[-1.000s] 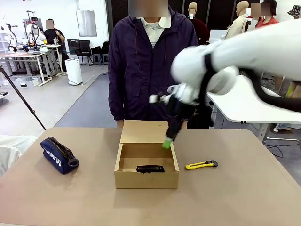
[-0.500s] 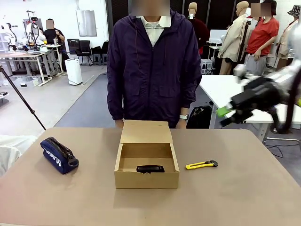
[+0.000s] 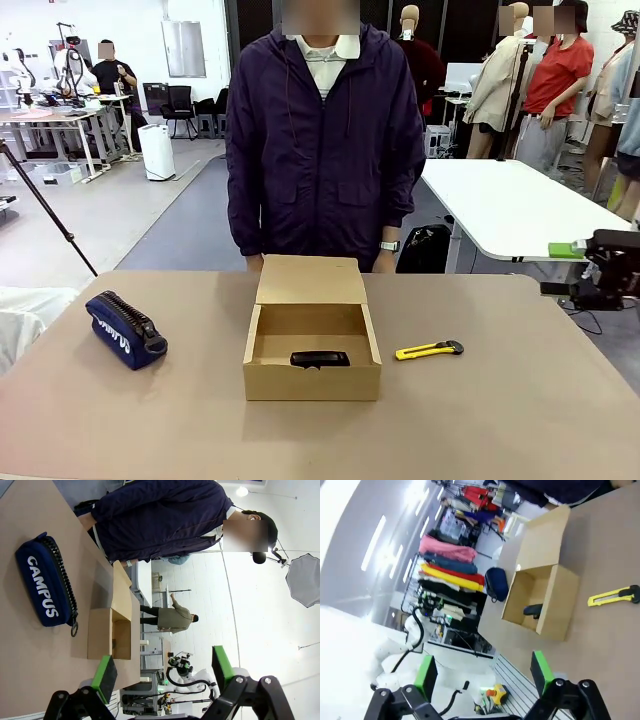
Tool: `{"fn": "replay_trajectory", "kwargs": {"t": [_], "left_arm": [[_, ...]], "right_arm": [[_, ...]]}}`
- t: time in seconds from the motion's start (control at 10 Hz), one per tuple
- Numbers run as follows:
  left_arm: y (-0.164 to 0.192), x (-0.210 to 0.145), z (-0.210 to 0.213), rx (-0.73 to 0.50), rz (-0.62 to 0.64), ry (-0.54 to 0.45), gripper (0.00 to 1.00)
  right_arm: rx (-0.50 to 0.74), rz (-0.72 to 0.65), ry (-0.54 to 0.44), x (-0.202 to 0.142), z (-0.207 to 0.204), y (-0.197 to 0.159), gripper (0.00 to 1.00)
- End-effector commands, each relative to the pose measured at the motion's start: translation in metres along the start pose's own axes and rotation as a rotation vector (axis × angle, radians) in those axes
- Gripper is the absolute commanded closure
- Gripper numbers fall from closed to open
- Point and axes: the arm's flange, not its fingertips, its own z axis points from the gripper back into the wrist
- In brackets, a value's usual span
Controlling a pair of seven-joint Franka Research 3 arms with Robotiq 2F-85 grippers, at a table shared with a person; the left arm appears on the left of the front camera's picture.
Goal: Pack the items into the box.
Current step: Pick up the item specified by the human and place it in the Mailer Box.
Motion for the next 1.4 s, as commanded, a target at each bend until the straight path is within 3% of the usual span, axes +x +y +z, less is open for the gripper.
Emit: {"fn": "replay_trajectory", "kwargs": {"t": [0.0,1.3], "left_arm": [[-0.0032,-0.0012,0.0006,-0.015,-0.001,0.003,0.00],[-0.0032,-0.0012,0.0006,-0.015,-0.001,0.003,0.00]], "right_arm": [[-0.029,0.041,0.102,0.0167,-0.0128,0.0226,0.00],[-0.029,0.041,0.102,0.0167,-0.0128,0.0226,0.00]]}}
